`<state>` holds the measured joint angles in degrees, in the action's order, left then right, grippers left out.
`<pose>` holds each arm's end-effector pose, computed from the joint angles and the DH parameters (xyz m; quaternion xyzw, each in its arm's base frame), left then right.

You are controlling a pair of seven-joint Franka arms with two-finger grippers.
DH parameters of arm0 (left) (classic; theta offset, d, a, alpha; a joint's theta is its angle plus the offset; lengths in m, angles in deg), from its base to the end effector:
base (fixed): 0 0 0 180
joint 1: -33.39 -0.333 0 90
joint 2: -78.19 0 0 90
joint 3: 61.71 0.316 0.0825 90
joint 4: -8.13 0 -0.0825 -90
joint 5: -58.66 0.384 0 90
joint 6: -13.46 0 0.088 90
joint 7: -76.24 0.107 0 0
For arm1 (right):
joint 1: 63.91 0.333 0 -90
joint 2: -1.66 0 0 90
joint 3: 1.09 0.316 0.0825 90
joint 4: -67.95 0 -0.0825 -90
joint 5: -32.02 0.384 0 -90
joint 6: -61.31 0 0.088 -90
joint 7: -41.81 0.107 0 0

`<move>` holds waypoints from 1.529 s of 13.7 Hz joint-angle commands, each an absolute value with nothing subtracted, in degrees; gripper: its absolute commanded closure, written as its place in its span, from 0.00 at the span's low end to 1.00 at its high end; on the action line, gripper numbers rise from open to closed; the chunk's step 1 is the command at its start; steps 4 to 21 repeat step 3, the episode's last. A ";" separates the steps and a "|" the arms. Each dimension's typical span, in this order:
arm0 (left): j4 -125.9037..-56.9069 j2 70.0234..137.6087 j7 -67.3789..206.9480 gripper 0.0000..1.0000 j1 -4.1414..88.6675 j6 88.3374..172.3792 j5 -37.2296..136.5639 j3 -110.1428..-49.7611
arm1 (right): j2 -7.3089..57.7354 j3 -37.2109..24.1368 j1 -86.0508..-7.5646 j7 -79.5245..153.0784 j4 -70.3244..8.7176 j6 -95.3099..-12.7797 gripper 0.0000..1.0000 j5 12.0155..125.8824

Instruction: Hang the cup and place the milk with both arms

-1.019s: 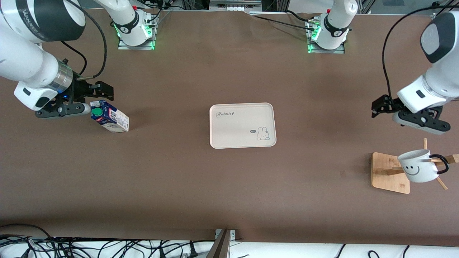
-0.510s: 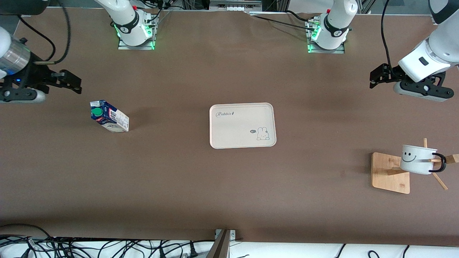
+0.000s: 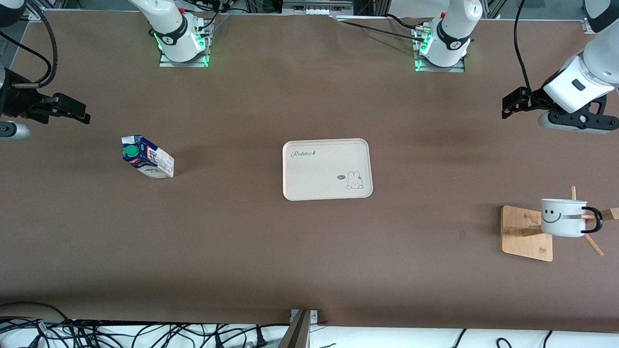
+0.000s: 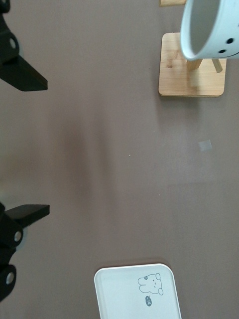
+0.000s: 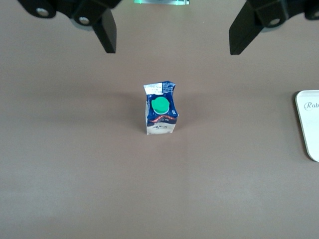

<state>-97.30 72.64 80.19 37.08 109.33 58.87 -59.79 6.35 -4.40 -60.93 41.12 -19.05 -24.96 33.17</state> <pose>0.5241 -0.0152 0.5580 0.9981 -0.0503 -0.0350 0.0005 0.5718 0.0003 0.5976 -0.9988 -0.0033 0.0471 0.0081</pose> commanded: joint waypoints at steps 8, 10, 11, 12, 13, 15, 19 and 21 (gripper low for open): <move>-96.63 72.22 79.84 0.00 37.17 109.52 58.22 -59.52 | 5.09 -2.76 -61.62 40.40 -18.79 -25.00 0.00 30.10; -96.63 72.22 79.84 0.00 37.17 109.52 58.22 -59.52 | 5.09 -2.76 -61.62 40.40 -18.79 -25.00 0.00 30.10; -96.63 72.22 79.84 0.00 37.17 109.52 58.22 -59.52 | 5.09 -2.76 -61.62 40.40 -18.79 -25.00 0.00 30.10; -96.63 72.22 79.84 0.00 37.17 109.52 58.22 -59.52 | 5.09 -2.76 -61.62 40.40 -18.79 -25.00 0.00 30.10; -96.63 72.22 79.84 0.00 37.17 109.52 58.22 -59.52 | 5.09 -2.76 -61.62 40.40 -18.79 -25.00 0.00 30.10; -96.63 72.22 79.84 0.00 37.17 109.52 58.22 -59.52 | 5.09 -2.76 -61.62 40.40 -18.79 -25.00 0.00 30.10; -96.63 72.22 79.84 0.00 37.17 109.52 58.22 -59.52 | 5.09 -2.76 -61.62 40.40 -18.79 -25.00 0.00 30.10; -96.63 72.22 79.84 0.00 37.17 109.52 58.22 -59.52 | 5.09 -2.76 -61.62 40.40 -18.79 -25.00 0.00 30.10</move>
